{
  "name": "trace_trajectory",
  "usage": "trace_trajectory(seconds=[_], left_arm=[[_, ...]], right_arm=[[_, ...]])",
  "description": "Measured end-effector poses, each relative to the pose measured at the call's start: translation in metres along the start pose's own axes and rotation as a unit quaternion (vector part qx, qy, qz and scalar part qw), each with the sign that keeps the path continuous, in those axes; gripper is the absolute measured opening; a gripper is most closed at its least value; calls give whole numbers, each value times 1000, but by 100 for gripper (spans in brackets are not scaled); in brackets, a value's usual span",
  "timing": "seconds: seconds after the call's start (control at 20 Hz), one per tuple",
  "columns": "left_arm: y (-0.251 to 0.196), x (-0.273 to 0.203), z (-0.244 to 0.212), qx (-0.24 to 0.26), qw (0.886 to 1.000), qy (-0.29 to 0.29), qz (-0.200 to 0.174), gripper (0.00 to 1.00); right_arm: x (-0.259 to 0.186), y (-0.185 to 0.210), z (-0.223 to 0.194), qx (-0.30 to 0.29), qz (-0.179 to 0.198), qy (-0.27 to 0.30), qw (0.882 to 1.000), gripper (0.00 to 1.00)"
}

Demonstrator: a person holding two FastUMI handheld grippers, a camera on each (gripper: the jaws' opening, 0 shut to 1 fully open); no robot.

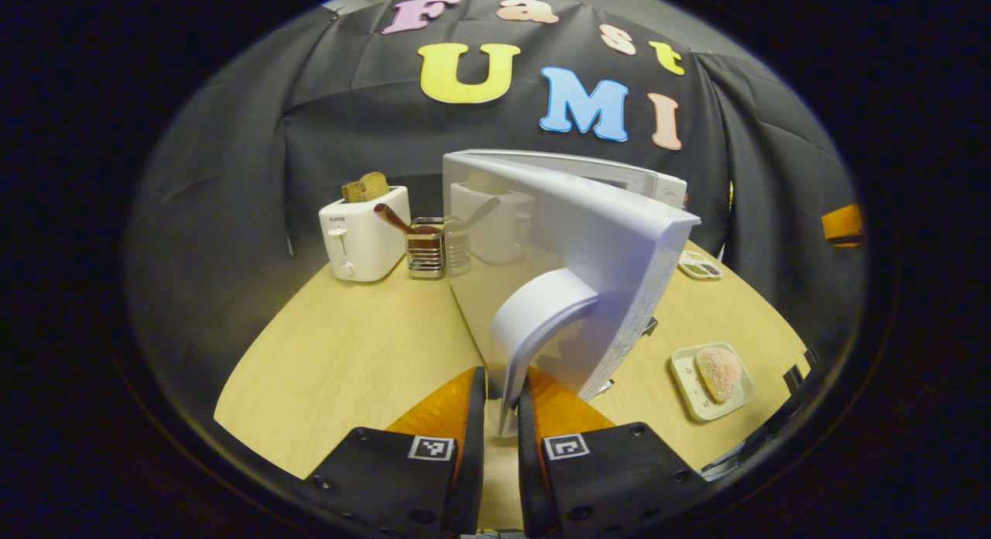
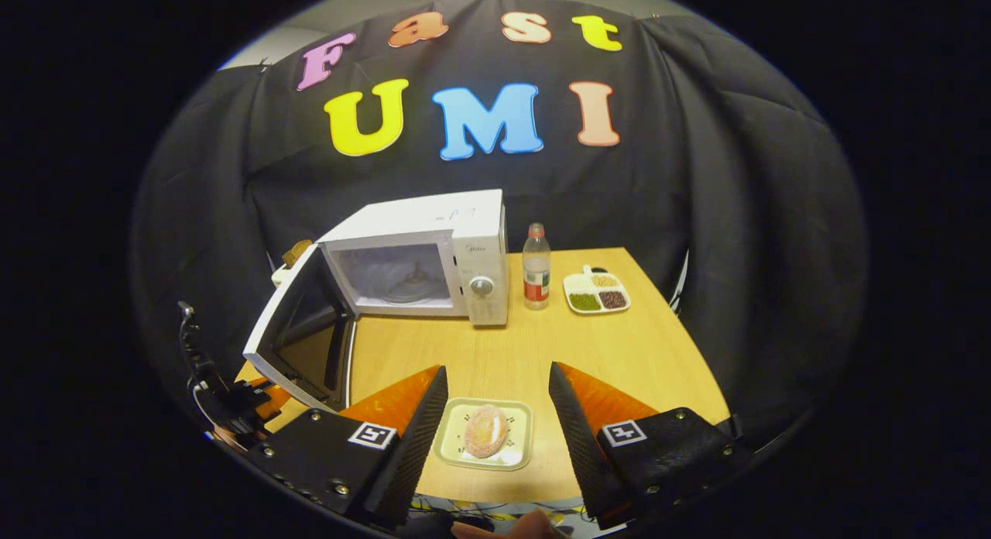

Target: Open the microwave oven with the left hand, put the food in, and close the microwave oven.

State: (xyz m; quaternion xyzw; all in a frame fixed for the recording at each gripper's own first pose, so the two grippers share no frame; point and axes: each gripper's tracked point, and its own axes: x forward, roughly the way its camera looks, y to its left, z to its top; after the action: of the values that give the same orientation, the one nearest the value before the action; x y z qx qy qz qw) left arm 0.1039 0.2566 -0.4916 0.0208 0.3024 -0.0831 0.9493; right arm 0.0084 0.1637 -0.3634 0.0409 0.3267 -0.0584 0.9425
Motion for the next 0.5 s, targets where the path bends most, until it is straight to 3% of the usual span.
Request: trace_trajectory(seconds=[0.15,0.4,0.5], left_arm=[[19,-12,3,5,1000,-10,8,26],[55,-48,4,-56,998,-12,38,30],[68,-71,10,-55,996,-22,62,24]], right_arm=[[39,8,-39,11,-7,64,998,81],[83,16,-97,5,-9,139,990,81],[101,20,-111,-5,-7,157,988,82]])
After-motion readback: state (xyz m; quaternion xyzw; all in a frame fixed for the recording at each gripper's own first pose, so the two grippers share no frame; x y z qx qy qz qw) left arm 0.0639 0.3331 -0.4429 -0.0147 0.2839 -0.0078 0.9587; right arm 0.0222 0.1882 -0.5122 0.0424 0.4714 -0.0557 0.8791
